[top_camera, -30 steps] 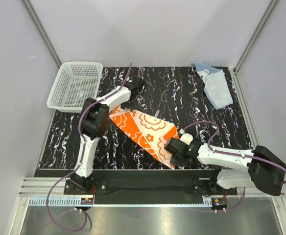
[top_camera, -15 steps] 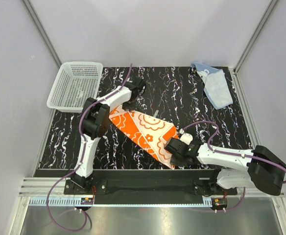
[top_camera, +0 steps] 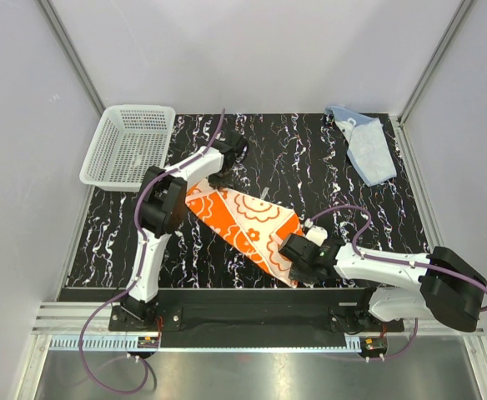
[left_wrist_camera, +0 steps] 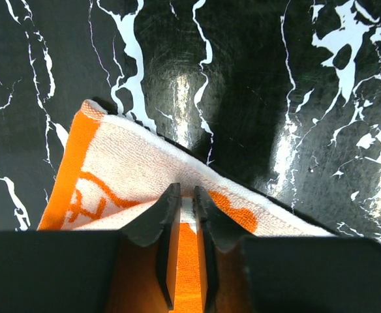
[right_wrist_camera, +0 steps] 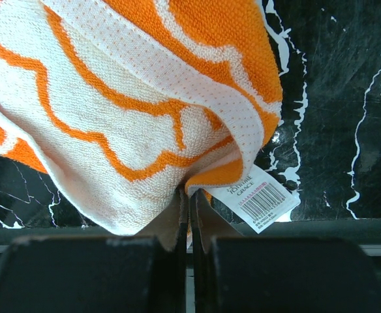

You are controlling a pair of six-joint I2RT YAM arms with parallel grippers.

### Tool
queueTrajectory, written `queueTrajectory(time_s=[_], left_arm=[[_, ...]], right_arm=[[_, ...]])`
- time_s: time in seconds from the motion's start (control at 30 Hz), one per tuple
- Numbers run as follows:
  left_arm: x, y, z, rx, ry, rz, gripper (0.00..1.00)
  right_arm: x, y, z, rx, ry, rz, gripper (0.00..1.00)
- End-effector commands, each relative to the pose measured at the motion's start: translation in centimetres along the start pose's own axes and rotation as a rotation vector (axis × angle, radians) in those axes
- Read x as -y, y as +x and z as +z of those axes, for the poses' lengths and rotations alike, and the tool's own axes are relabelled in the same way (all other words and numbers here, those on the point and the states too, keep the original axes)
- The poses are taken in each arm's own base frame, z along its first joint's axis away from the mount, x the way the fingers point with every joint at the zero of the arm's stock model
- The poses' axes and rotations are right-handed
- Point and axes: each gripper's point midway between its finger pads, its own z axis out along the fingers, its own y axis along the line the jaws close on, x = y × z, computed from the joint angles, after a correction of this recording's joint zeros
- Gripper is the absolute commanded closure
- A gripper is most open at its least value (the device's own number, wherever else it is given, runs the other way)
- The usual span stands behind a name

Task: Roll the towels
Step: Flatten the towel

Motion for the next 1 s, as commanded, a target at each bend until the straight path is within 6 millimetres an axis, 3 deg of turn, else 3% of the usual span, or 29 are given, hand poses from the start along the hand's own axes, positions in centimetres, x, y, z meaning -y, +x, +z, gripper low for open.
queueTrajectory(time_s=[0.0, 0.17, 0.23, 0.5, 0.7, 0.87, 0.9, 0.97], left_arm=[[-0.6, -1.8, -2.5, 0.072, 0.005, -0.027, 0.87], [-0.7, -1.9, -2.8, 0.076, 0.006, -0.035, 0.93], [-0.8, -2.0, -3.1, 0.082, 0.007, -0.040, 1.00], [-1.8, -2.5, -5.4, 0.114, 0.009, -0.058, 1.00], [-2.9, -2.8, -8.3, 0.147, 0.023, -0.079, 1.00], [-4.5, -1.9, -11.3, 0.184, 0.044, -0.103, 1.00], [-4.9, -1.0, -11.2, 0.171, 0.038, -0.099, 1.00], [-5.9, -0.9, -13.0, 0.206, 0.053, -0.117, 1.00]], right_arm=[[0.9, -0.1, 1.2, 0.027, 0.044, -0.007, 1.00], [1.0, -0.1, 1.2, 0.029, 0.047, -0.008, 1.00], [1.0, -0.1, 1.2, 0.029, 0.047, -0.006, 1.00], [1.0, -0.1, 1.2, 0.029, 0.050, -0.008, 1.00], [1.0, -0.1, 1.1, 0.028, 0.053, -0.006, 1.00], [0.5, -1.3, -0.4, 0.056, 0.052, -0.034, 1.00], [0.4, -2.0, -0.9, 0.082, 0.055, -0.039, 1.00], [-0.4, -3.5, -2.6, 0.125, 0.045, -0.049, 1.00]])
